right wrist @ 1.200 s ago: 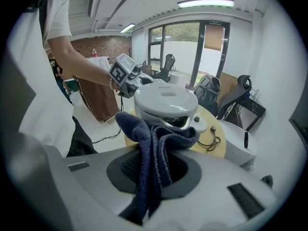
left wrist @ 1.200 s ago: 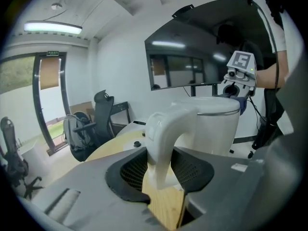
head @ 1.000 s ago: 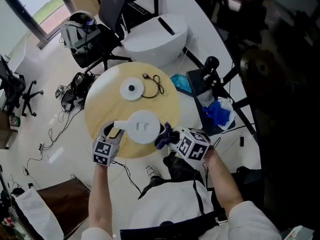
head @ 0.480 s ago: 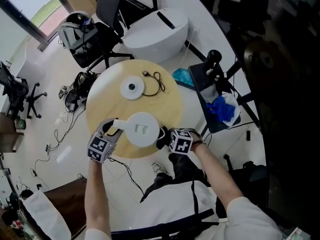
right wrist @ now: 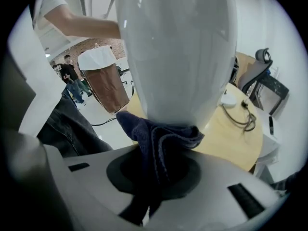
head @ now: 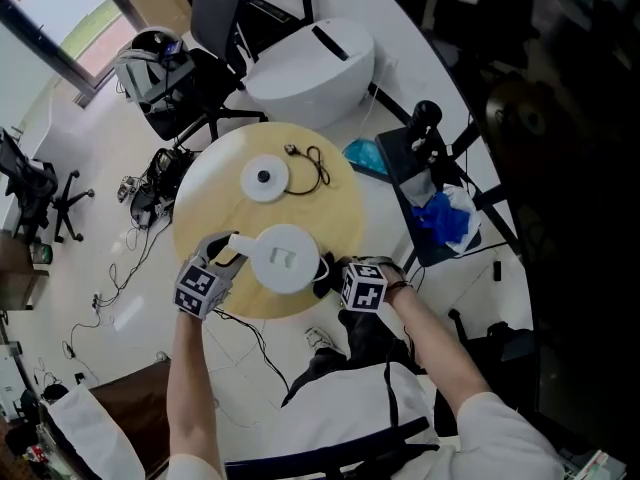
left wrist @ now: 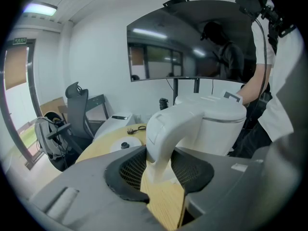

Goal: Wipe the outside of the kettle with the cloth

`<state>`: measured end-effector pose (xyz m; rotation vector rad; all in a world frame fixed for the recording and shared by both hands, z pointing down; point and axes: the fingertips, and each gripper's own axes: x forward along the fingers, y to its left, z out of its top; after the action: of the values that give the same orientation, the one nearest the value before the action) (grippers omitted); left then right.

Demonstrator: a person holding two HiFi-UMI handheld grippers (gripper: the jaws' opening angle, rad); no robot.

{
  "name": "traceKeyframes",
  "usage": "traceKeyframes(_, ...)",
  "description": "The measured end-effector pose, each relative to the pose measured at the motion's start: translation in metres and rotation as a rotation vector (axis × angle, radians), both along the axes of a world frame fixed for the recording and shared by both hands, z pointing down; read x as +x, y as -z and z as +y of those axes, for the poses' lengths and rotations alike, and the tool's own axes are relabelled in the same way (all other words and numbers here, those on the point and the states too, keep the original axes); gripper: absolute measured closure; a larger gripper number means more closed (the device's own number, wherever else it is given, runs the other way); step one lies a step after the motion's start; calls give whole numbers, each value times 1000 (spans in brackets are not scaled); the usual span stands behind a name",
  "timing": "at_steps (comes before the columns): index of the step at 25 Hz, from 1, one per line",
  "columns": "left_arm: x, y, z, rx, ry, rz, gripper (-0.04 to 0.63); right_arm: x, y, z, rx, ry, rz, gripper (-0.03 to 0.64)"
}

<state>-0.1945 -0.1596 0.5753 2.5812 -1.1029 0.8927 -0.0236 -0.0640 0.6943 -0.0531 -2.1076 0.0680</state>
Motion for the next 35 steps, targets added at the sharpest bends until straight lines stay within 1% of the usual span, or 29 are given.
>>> traceKeyframes(4,-3,-3,1,-1,-17,2,433,2,58,-4,117,49,-18,552)
traceKeyframes(7,-1,-3,-1,-9,-56,-13,431,3,93,-12,194,72,-28,552)
traceKeyframes(12,1,-9,-10,-38,-129,-45,433,6,129,-20,360,143,10,552)
traceKeyframes(14,1,-10,-14,-51,-126,-48,433,5,135,-21,385,161,23,552)
traceKeyframes(16,3,-11,-14,-84,-102,-8,434,5,132,-21,383,158,26,552)
traceKeyframes(17,3,-12,-13,-110,-84,20,425,6,129,-22,377,153,28,552)
traceKeyframes(19,-4,-17,-6,-154,-32,70,350,9,121,-23,374,147,39,552)
traceKeyframes(21,-17,-14,4,-170,46,144,348,9,117,-24,378,142,45,552)
traceKeyframes(22,-23,-8,11,-172,90,201,335,9,115,-24,378,139,45,552)
traceKeyframes(25,-29,23,32,-159,219,404,301,8,106,-26,372,131,59,552)
traceKeyframes(27,-23,48,41,-158,315,529,272,8,95,-24,352,127,75,552)
traceKeyframes(28,-15,58,44,-168,361,573,265,7,88,-22,337,124,80,552)
traceKeyframes(29,-6,64,45,-180,401,593,240,7,80,-20,322,121,85,552)
traceKeyframes(30,4,68,46,-189,432,584,239,7,74,-18,308,118,88,552)
traceKeyframes(31,15,69,46,-190,454,552,238,6,68,-17,298,115,91,552)
traceKeyframes(33,34,67,44,-173,477,458,235,5,60,-15,283,106,94,552)
traceKeyframes(35,44,62,41,-155,500,386,232,3,56,-14,272,95,89,552)
